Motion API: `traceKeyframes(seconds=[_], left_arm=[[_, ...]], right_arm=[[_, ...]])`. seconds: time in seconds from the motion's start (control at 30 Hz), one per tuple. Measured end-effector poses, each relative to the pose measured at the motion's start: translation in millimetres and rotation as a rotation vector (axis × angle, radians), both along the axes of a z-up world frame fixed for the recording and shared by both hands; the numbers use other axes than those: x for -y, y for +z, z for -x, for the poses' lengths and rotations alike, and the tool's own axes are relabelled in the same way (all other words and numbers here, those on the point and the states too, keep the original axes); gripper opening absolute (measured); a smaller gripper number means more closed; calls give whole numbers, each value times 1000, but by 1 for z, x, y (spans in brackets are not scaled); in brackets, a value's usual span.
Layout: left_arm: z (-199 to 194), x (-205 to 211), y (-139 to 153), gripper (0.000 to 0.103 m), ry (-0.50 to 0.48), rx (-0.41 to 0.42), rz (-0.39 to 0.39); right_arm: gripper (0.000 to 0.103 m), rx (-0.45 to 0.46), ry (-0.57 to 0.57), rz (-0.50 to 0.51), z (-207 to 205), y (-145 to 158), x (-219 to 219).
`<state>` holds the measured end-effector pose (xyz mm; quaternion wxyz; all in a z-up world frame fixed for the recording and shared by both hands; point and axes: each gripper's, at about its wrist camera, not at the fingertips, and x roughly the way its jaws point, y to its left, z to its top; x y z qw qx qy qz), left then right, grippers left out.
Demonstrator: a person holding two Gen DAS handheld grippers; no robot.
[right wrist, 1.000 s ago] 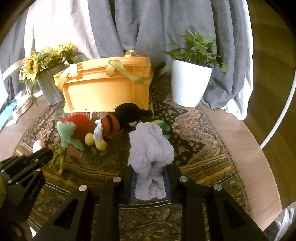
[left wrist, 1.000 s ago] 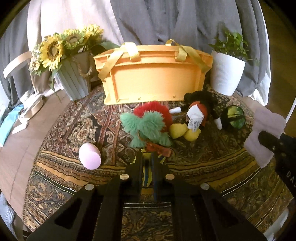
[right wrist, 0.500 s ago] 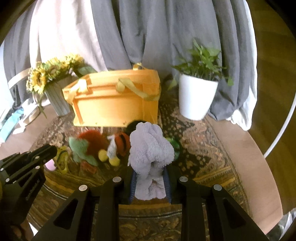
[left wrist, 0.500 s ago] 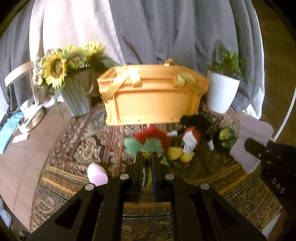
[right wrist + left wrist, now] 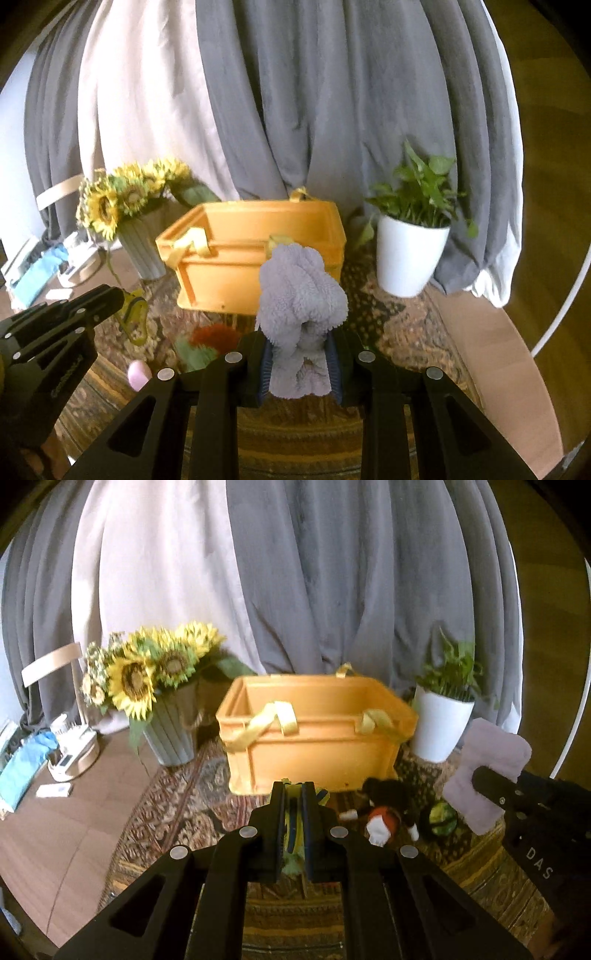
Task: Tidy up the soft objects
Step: 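Lift both toys over the orange crate and open both grippers inside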
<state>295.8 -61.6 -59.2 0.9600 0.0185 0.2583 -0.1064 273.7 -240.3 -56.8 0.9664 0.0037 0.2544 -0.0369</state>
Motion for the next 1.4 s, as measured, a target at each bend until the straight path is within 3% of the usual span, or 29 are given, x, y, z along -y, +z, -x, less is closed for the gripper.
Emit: traceKeyframes(seconds=[0.9, 1.4], left_arm=[[-60, -7, 67, 10, 20, 250, 9], [-134, 11, 60, 10, 33, 230, 13]], right_arm=[[26, 197, 25, 24, -71, 59, -16], [26, 186, 32, 27, -148, 56, -2]])
